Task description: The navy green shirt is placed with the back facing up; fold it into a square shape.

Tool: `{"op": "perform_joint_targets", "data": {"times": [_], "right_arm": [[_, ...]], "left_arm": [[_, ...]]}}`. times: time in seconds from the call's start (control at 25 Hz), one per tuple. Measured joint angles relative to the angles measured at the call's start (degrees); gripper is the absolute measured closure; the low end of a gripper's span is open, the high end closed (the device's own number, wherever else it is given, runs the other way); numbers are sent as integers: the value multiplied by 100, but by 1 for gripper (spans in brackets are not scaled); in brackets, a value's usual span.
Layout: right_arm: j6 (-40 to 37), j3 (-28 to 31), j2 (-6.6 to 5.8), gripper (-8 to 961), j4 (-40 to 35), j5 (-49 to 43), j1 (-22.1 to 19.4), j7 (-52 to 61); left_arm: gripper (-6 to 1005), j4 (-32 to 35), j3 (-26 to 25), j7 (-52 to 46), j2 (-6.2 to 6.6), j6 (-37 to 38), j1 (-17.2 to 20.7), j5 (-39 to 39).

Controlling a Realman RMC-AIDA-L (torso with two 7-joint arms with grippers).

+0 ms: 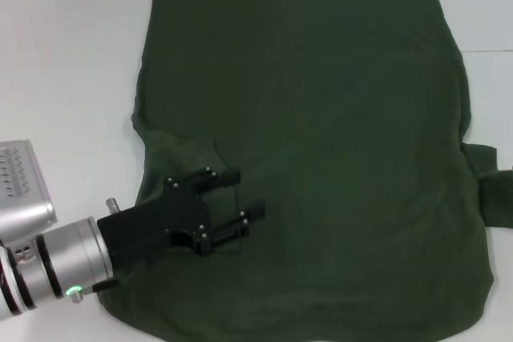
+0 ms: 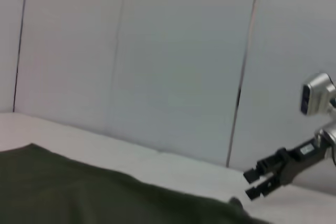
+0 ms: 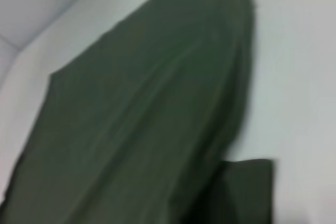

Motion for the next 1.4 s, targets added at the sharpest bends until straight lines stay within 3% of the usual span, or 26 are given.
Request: {"op": "perform_joint_targets", "data": {"times": [0.2,0.56,1.0,1.2,1.4], "right_arm": [[177,-2,36,53,43,-93,89,14],[443,-82,219,59,98,-95,263,-31],[634,-92,306,178,255,-232,353,-72],[725,-39,356,416,255,-226,339,-80],[708,-13,384,527,257,-197,322,-82]], "left_arm": [[368,15,148,69,0,-115,4,-8],[370,28,147,73,-3,-138,-36,-37],[372,28,145,76,-4,-282,-53,-40],[372,22,146,76,-4,-287,-50,-41],[373,10,146,76,-4,-288,-43,-41]]}}
